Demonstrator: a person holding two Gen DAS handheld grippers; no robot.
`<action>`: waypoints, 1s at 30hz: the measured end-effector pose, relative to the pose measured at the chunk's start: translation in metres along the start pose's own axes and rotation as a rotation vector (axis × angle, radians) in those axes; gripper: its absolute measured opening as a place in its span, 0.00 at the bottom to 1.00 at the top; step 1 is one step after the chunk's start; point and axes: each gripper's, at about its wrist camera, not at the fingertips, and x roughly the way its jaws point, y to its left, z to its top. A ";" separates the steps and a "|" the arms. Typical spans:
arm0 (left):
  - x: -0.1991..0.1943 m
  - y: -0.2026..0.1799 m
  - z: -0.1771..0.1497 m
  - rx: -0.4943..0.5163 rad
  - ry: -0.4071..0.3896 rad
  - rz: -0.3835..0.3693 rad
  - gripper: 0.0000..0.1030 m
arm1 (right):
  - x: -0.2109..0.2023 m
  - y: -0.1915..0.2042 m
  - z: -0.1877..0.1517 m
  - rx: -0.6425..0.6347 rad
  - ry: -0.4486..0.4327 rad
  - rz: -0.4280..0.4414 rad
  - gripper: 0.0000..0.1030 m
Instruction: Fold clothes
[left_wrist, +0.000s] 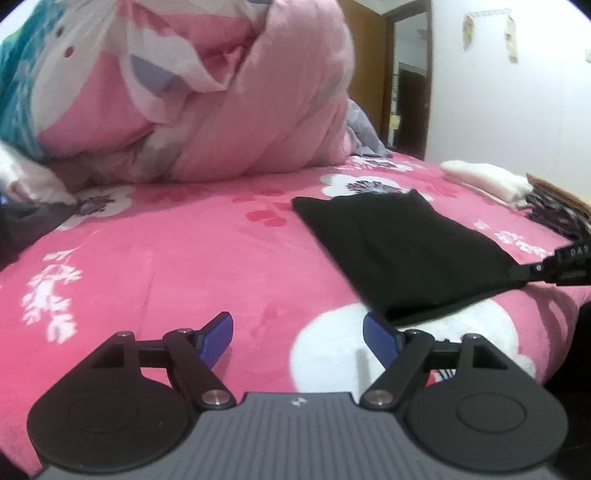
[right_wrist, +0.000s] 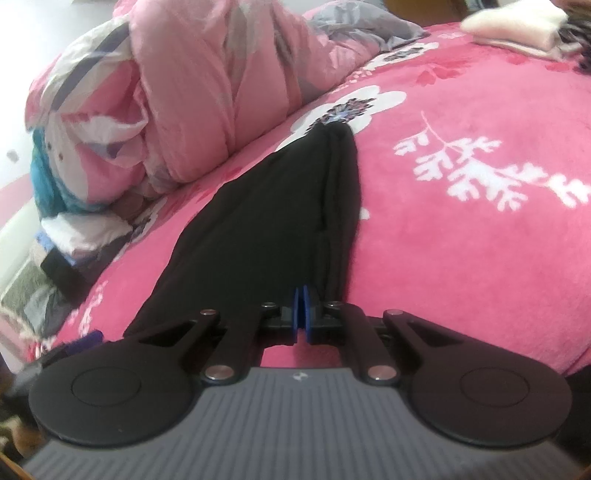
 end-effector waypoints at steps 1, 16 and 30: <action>-0.003 0.002 0.001 -0.008 -0.002 0.003 0.77 | -0.002 0.002 0.003 -0.012 0.005 -0.001 0.04; 0.056 -0.029 0.016 0.001 -0.006 -0.028 0.76 | 0.056 -0.012 0.093 -0.031 0.020 -0.007 0.19; 0.060 -0.024 0.009 -0.006 -0.010 -0.044 0.80 | 0.087 -0.022 0.102 -0.012 0.095 -0.034 0.21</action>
